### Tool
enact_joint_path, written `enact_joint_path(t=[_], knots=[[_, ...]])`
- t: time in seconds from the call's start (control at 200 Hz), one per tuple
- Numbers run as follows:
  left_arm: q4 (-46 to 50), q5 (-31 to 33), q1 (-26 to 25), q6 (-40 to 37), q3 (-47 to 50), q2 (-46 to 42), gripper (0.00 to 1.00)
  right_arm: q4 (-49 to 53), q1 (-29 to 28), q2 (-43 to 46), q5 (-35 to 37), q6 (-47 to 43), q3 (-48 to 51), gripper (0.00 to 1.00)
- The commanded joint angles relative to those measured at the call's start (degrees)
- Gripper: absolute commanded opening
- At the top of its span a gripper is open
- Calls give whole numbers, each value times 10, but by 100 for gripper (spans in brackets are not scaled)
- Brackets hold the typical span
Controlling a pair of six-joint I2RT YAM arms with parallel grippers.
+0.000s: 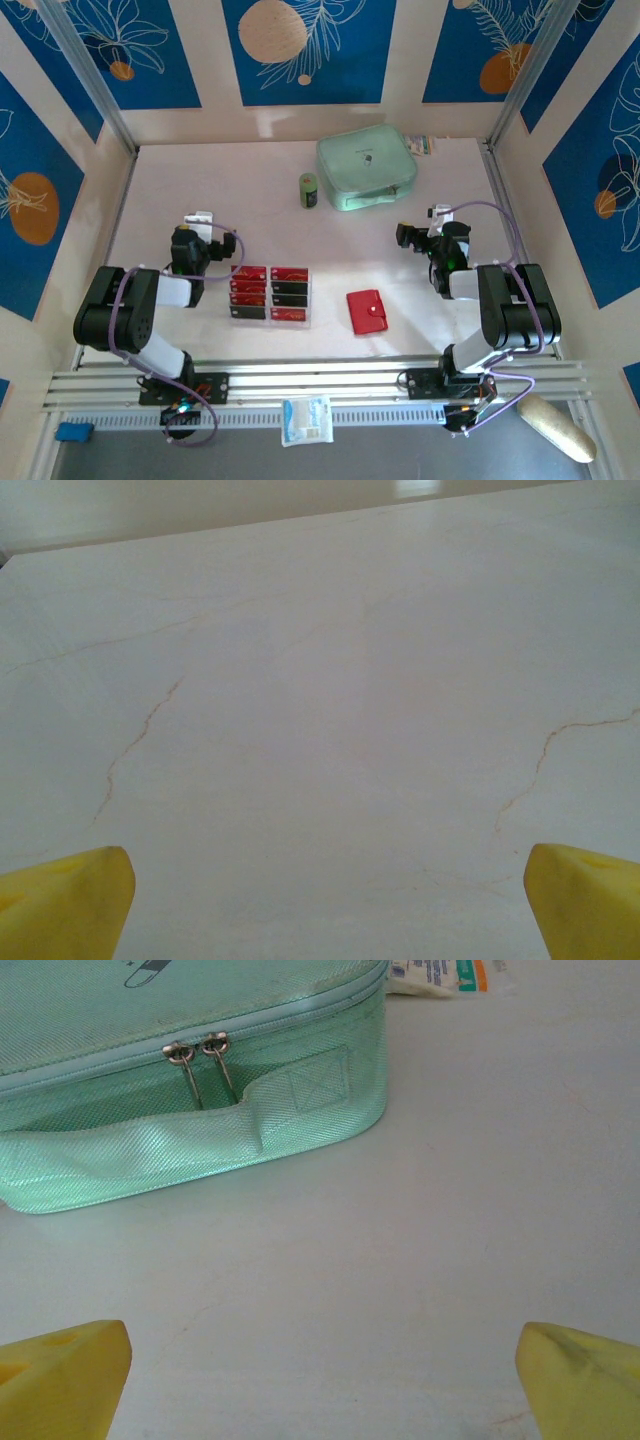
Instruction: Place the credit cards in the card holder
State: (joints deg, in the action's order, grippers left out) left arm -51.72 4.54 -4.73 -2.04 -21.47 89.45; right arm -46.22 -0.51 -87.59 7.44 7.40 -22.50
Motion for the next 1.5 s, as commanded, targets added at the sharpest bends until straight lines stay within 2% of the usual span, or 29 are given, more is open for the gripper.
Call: enact_joint_path(t=[0.0,0.535,0.665,0.85,0.97,1.065,1.19,1.305,1.405,1.495], knots=[[-16,2,6,-2,-2,1,100,-1,3,2,-11,-12,-14,99],[-16,-10,12,2,1,-1,100,3,5,1,-14,-11,-16,99],[-11,-41,12,-9,10,-28,100,3,1,17,-22,-21,-12,99],[66,36,13,14,-4,-87,100,166,-29,100,57,-28,-71,99],[121,106,12,43,-20,-121,100,309,-37,170,75,18,-122,99],[180,149,13,61,-37,-149,100,411,-37,222,88,80,-163,99],[325,195,12,110,-93,-195,100,568,-14,290,97,231,-214,99],[455,186,13,168,-153,-226,100,612,9,339,5,259,-223,99],[570,155,12,231,-212,-247,100,681,-2,352,-29,244,-261,99],[657,102,12,269,-259,-259,100,741,-12,349,-59,225,-301,100]])
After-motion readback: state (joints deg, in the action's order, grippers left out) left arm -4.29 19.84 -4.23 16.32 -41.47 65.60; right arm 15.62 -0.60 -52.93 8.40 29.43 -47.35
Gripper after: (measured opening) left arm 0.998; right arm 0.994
